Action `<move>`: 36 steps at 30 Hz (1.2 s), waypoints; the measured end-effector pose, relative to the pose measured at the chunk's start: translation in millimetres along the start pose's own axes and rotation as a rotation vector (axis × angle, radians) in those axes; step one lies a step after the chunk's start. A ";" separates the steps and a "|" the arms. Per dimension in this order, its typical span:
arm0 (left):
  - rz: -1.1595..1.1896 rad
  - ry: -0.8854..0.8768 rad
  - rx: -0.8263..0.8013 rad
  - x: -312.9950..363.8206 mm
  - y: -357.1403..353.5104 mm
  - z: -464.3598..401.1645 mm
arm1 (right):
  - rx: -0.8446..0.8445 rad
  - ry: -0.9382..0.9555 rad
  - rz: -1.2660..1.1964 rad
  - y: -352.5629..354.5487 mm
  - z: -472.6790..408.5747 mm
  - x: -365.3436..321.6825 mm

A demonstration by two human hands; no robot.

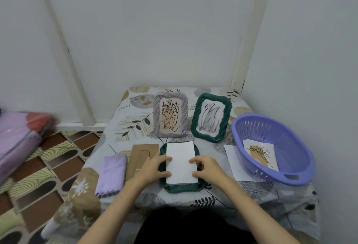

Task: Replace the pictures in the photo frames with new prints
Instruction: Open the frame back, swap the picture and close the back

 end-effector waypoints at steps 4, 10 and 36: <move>-0.072 0.007 -0.054 -6.8 -3.2 -3.1 | -0.015 -0.001 0.209 -2.2 0.7 4.6; -0.107 -0.005 -0.052 -11.2 -4.1 0.7 | -0.035 0.021 0.257 0.2 5.0 6.4; -0.200 -0.005 -0.157 -3.7 7.9 -5.6 | -0.136 -0.051 0.533 -8.0 -19.2 0.8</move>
Point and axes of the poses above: each hand's wrist, its own z-axis away from the middle knuckle, its own y-axis out of the back of the hand, x = y × z, the point moved 1 cm from there along -z, towards the middle knuckle, and after that the axes turned 8 degrees about -x, right-handed, at the moved point
